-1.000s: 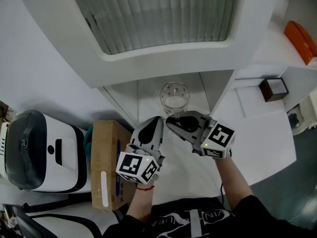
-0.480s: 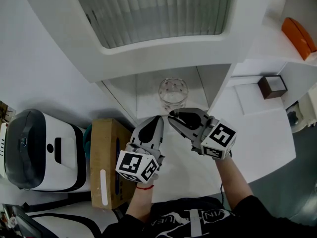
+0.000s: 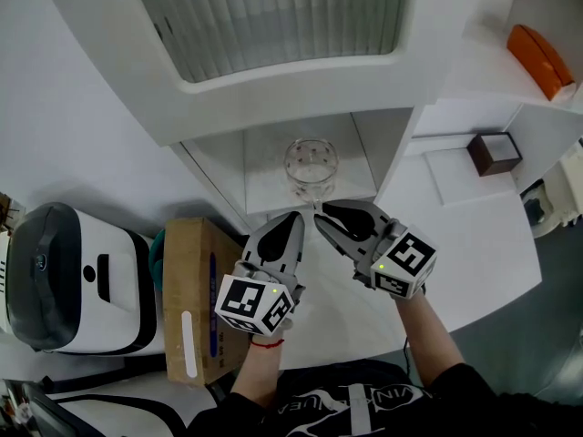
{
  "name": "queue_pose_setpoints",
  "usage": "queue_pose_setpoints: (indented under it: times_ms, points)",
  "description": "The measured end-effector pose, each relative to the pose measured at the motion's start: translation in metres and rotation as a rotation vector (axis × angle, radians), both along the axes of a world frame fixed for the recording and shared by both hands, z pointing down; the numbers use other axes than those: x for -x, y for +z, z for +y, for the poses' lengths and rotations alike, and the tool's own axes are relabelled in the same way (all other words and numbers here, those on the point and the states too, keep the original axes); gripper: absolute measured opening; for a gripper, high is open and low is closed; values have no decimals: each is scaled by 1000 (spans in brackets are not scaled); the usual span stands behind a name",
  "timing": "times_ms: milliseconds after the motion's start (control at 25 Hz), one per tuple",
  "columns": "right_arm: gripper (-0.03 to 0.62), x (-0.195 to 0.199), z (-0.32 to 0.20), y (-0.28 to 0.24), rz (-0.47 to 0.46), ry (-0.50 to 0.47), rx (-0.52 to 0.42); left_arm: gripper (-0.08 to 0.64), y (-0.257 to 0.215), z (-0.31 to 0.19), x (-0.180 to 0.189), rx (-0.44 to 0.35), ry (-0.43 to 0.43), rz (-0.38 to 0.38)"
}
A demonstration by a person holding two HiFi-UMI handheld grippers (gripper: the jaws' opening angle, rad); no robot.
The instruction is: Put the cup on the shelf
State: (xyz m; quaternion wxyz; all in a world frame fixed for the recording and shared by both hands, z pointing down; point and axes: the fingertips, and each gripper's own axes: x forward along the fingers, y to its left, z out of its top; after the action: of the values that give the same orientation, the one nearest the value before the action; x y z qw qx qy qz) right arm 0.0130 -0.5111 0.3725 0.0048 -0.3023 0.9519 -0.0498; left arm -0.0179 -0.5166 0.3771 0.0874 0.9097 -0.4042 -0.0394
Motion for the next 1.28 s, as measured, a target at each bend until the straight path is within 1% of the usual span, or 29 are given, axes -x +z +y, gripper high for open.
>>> queue_pose_setpoints:
  times_ms: [160, 240, 320, 440, 640, 840, 1120, 1280]
  points:
    - [43, -7, 3, 1, 35, 79, -32, 6, 0, 4, -10, -13, 22, -28]
    - [43, -11, 5, 0, 31, 116, -43, 6, 1, 6, -14, -14, 31, -34]
    - [29, -12, 7, -2, 14, 134, -45, 6, 1, 7, -16, -13, 36, -33]
    - [11, -8, 10, -1, 22, 135, -46, 6, 1, 8, -19, -14, 42, -32]
    - [9, -3, 7, 5, 79, 167, -33, 5, 1, 7, -21, -15, 51, -28]
    - [8, -2, 5, 5, 84, 173, -37, 6, -1, 4, -21, -22, 54, -35]
    - [8, -5, -2, 6, 91, 202, -32, 6, -1, -3, -23, -18, 57, -24]
    - [8, -5, -8, 2, 74, 213, -28, 5, -1, -8, -25, -16, 65, -25]
